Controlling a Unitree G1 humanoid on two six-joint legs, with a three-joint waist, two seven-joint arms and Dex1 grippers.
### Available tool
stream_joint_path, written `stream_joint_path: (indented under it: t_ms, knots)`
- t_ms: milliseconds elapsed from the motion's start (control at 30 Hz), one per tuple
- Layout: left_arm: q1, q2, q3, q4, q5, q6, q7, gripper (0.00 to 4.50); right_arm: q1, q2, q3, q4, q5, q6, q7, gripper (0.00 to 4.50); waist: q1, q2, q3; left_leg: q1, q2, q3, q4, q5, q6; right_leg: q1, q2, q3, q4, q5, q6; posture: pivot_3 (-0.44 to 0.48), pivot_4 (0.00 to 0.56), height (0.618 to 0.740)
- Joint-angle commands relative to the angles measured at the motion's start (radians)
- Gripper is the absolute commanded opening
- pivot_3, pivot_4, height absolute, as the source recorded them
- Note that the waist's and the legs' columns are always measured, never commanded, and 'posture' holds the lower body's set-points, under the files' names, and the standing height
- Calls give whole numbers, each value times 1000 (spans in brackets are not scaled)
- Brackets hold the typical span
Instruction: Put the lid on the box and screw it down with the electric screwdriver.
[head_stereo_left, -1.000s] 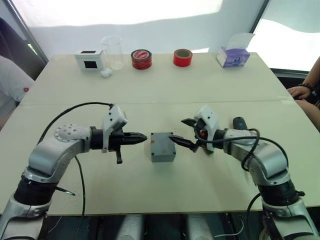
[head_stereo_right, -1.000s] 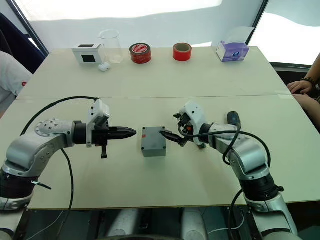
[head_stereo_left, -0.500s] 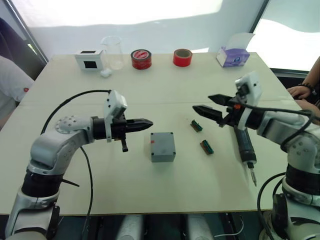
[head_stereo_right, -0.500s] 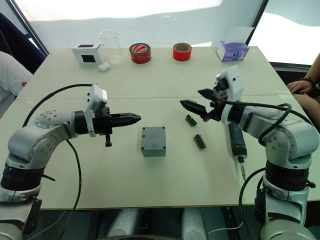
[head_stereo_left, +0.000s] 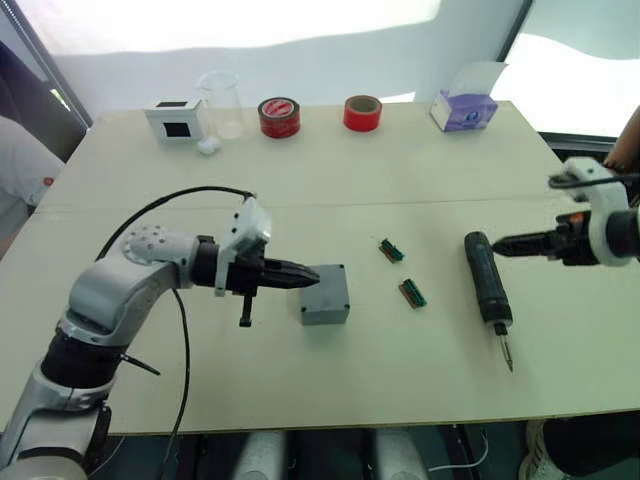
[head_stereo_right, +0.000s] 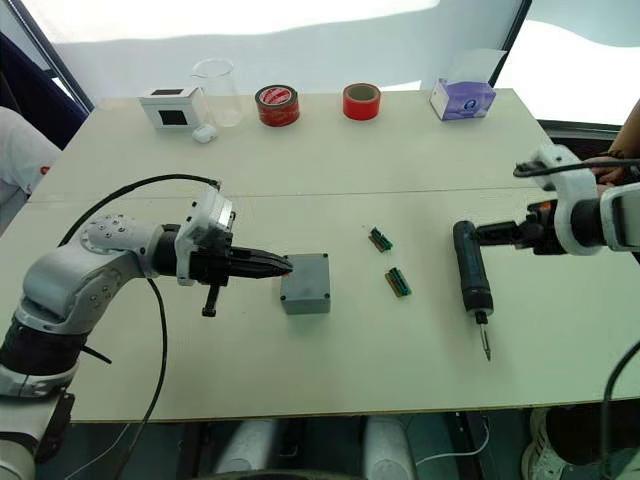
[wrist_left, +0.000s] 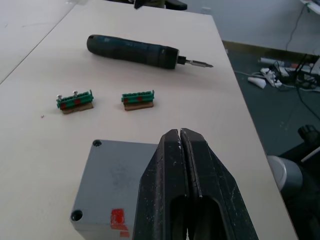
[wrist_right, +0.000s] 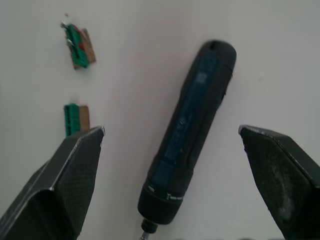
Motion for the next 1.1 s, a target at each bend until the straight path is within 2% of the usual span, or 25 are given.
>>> stream_joint_path:
  t_ms: [33, 367, 767, 833, 867, 1000, 1100]
  knots:
    - [-11, 15, -11, -34, 24, -39, -26, 0, -34, -32, 112, 41, 1, 6, 57, 4494, -8, 0, 0, 0, 0, 0, 0, 0, 0, 0, 0, 0, 0, 0, 0, 0, 150, 740]
    - [43, 49, -16, -53, 74, -50, -2, 0, -131, 21, 323, 114, -79, 6, 149, 4494, -10, 0, 0, 0, 0, 0, 0, 0, 0, -1, 0, 0, 0, 0, 0, 0, 150, 740]
    - [123, 45, 37, -128, 34, 13, 100, 0, -177, 122, 512, 217, -281, -70, 274, 4494, -11, 0, 0, -1, 0, 0, 0, 0, 0, -1, 0, 0, 1, 0, 0, 0, 150, 740]
    - [121, 45, 38, -123, 34, 13, 104, 0, -186, 137, 546, 222, -310, -78, 295, 4012, -11, 0, 0, -1, 0, 0, 0, 0, 0, -1, 0, 0, 1, 0, 0, 0, 150, 740]
    - [119, 45, 39, -120, 34, 13, 107, 0, -187, 142, 562, 220, -323, -82, 305, 3937, -12, 0, 0, -1, 0, 0, 0, 0, 0, -1, 0, 0, 1, 0, 0, 0, 150, 740]
    - [120, 47, 39, -114, 35, 7, 113, 0, -187, 158, 593, 209, -353, -70, 331, 2572, -12, -1, 0, 0, 0, -1, 1, 0, 0, -1, 0, 0, 1, 0, 0, 0, 150, 740]
    - [126, 54, 44, -99, 46, -1, 119, 0, -180, 171, 574, 208, -376, -67, 321, 1832, -12, -2, -1, 0, 0, -1, 1, 0, 0, -1, 1, 0, 1, 0, 0, 0, 150, 740]
